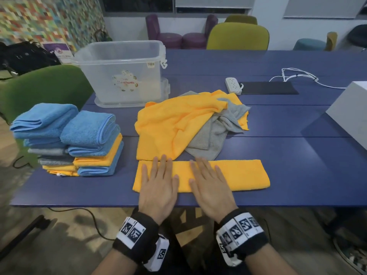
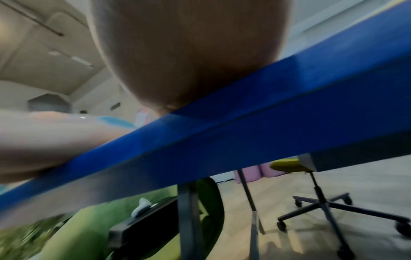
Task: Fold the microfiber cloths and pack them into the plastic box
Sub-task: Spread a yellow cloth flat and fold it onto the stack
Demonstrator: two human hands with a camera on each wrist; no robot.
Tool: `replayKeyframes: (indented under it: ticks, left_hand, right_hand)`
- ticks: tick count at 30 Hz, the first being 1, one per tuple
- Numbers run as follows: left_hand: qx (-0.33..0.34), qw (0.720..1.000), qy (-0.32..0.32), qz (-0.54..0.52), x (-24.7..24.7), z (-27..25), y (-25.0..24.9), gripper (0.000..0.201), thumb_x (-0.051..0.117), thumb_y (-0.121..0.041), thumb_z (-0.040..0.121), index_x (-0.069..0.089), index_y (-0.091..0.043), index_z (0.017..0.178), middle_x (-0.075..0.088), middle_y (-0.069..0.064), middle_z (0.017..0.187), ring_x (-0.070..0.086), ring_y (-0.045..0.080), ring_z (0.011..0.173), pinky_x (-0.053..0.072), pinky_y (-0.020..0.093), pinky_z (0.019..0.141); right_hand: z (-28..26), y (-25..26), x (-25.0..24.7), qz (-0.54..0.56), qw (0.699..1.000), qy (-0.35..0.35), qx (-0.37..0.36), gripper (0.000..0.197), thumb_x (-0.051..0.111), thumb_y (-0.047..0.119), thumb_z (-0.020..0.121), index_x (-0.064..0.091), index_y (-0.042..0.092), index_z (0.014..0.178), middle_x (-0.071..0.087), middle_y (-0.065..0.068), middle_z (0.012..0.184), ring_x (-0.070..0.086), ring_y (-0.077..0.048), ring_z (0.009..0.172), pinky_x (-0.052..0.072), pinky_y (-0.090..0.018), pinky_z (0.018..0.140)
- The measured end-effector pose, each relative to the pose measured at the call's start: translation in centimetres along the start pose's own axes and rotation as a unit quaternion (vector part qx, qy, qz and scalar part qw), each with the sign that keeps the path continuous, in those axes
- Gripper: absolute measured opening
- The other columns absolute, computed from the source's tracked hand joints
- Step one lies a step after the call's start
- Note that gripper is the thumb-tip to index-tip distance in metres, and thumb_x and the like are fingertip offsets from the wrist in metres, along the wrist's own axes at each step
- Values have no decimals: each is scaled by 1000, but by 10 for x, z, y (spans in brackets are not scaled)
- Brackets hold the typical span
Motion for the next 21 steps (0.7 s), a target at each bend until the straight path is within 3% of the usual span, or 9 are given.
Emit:
replayKeyframes:
  ticks: [4,6,8,10,12,14,17,21]
  left_hand:
    - [-75,997,9,-30,-8,-8,42,73,3,-57,101,11,-21,164,1,-1,173,-3,20,159,-1,53,127]
    - [-105,993,14,-54,-10,-11,55,77,4,-59,100,10,-19,165,2,3,173,-1,23,159,1,52,127]
    - [-120,989,2,-82,-15,-12,56,76,19,-58,103,14,-13,164,14,10,171,11,27,158,10,52,127]
    - [-161,980,-42,-106,-28,-13,52,74,43,-52,103,25,-7,159,35,16,160,34,32,146,31,50,118]
    - [-233,967,-61,-89,-42,-15,48,74,53,-57,97,42,-5,148,49,17,139,47,34,127,42,48,101]
    - [-292,954,-30,-66,-47,-15,47,77,56,-70,90,56,-4,130,53,16,124,50,34,119,43,48,95]
    - [-338,939,16,-60,-47,-12,51,85,62,-79,79,60,-4,119,54,14,120,52,34,117,44,48,95]
    - [-342,934,59,-89,-47,-9,57,74,70,-77,75,62,-10,104,53,14,120,55,35,115,48,46,93]
  right_hand:
    - [-27,-78,-15,-23,992,-31,122,68,-2,57,99,-1,32,162,-1,4,170,-8,-15,156,0,-41,126]
    - [-36,-101,-20,-15,988,-30,153,67,0,57,101,0,31,162,-2,3,171,-8,-14,156,-1,-42,126]
    - [-38,-104,-20,-20,987,-20,157,67,0,56,101,1,28,162,-2,1,171,-9,-17,156,-3,-44,127]
    - [-34,-93,-23,-38,986,-30,160,69,-2,53,101,3,23,163,-2,-3,171,-9,-22,156,-4,-47,126]
    - [-28,-72,-27,-32,988,-39,144,68,-2,50,101,1,20,163,-8,-2,170,-15,-22,155,-8,-47,125]
    - [-20,-42,-23,-4,996,-23,87,66,-1,51,102,-6,23,162,-17,4,168,-23,-17,153,-10,-46,125]
    - [-9,0,-9,4,1000,9,0,65,3,52,104,-8,23,162,-18,6,168,-24,-14,153,-5,-48,126]
    - [-1,21,9,-8,1000,10,-19,62,12,48,107,2,24,163,-8,4,170,-16,-18,155,-1,-51,126]
Point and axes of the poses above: each hand's wrist, its own z-axis towards the middle knuckle, its own x-axis out of the palm, y = z × x, the point moved 4 cm from there along z, towards the middle knuckle
